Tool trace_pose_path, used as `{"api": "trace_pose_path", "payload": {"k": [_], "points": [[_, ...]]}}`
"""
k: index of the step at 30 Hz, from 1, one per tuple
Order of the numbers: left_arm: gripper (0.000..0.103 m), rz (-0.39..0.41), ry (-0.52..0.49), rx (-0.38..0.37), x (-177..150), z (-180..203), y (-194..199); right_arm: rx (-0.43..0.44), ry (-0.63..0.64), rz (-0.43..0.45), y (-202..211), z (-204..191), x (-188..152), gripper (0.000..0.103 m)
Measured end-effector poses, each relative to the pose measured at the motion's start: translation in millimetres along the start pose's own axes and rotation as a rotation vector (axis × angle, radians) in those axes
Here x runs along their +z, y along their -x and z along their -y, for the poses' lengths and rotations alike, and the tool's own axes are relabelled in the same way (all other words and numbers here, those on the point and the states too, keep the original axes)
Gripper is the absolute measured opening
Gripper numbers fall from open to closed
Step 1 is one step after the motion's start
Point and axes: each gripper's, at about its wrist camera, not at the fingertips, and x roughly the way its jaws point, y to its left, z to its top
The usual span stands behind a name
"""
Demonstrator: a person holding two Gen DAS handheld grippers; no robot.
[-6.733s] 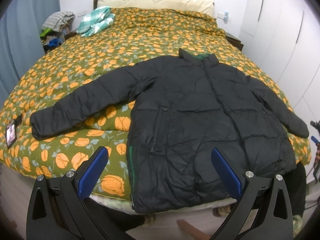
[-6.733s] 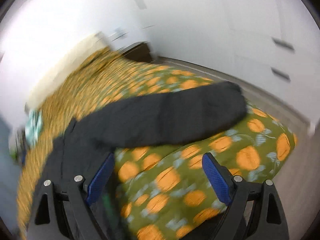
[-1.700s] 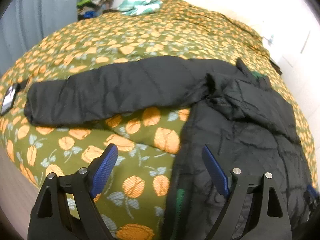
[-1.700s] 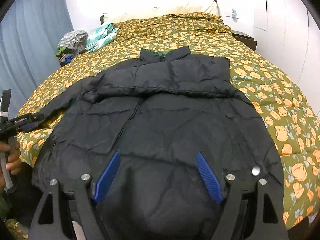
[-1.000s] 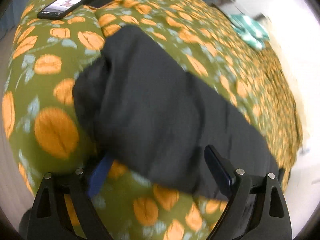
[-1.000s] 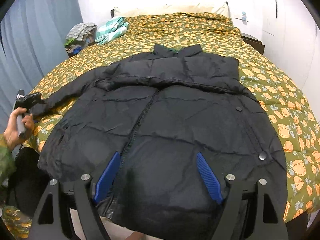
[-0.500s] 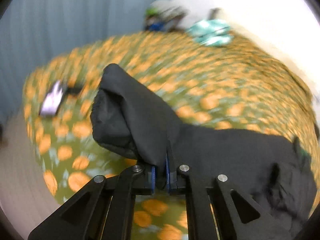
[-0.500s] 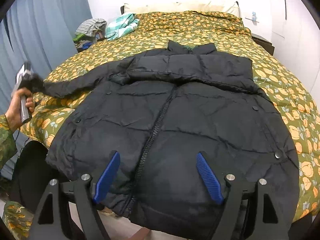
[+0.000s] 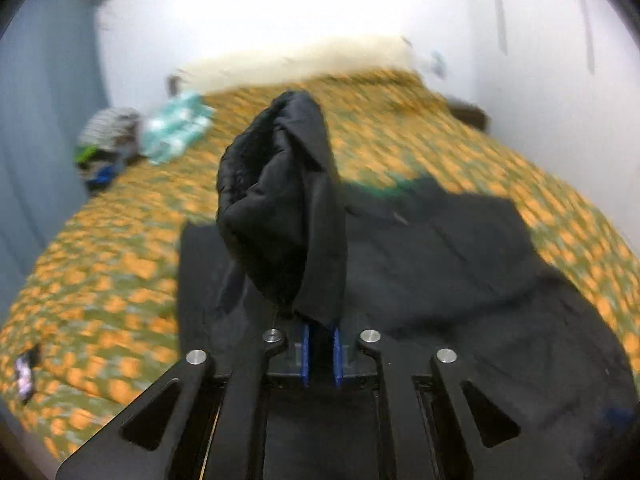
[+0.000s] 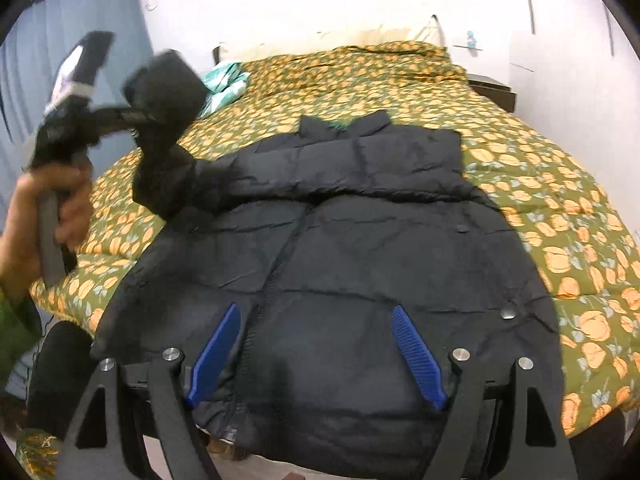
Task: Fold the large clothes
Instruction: 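Grasp the other sleeve with the left gripper and fold it across the body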
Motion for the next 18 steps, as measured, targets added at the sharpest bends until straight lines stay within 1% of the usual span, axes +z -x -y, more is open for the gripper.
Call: {"api": "trace_pose_path", "payload": {"k": [1,2,3,4,6,7,9,11,12,14,15,16,18], "points": [[0.021,-0.042,-0.019,-0.032,-7,12,-9,-0.010,-0.009,0.002,1,6,0,0.080],[0.046,-0.109,-0.040,-0.085,-20,28,-20,-0.018,-0.017,0.003,2,11,1,0.080],[0.069,-0.146,-0.047,-0.113,-29,37,-24,-0.031,-0.027,0.007,3,16,1,0.080],[0.073,-0.167,-0.047,-0.135,-40,42,-24,-0.041,-0.038,0.012,5,21,3,0.080],[0.075,-0.186,-0.046,-0.201,-63,45,-15,-0.058,-0.058,0.027,9,32,7,0.080],[0.075,-0.202,-0.043,-0.221,-72,42,-11,-0.064,-0.063,0.034,12,37,9,0.080],[0.077,-0.225,-0.009,-0.235,-87,23,-1,-0.056,-0.074,0.030,8,45,19,0.080],[0.079,-0.234,0.036,-0.223,-95,2,8,-0.012,-0.085,0.006,-5,48,36,0.081],[0.079,-0.234,0.068,-0.205,-98,-13,13,0.016,-0.088,-0.009,-14,46,45,0.082],[0.080,-0.228,0.127,-0.171,-101,-38,17,0.118,-0.107,-0.063,-44,40,71,0.084],[0.080,-0.224,0.170,-0.147,-104,-57,21,0.151,-0.117,-0.065,-56,37,81,0.084],[0.080,-0.221,0.192,-0.136,-108,-63,25,0.175,-0.117,-0.070,-74,32,93,0.084],[0.080,-0.218,0.245,-0.109,-114,-83,29,0.166,-0.106,-0.109,-113,21,110,0.084]]}}
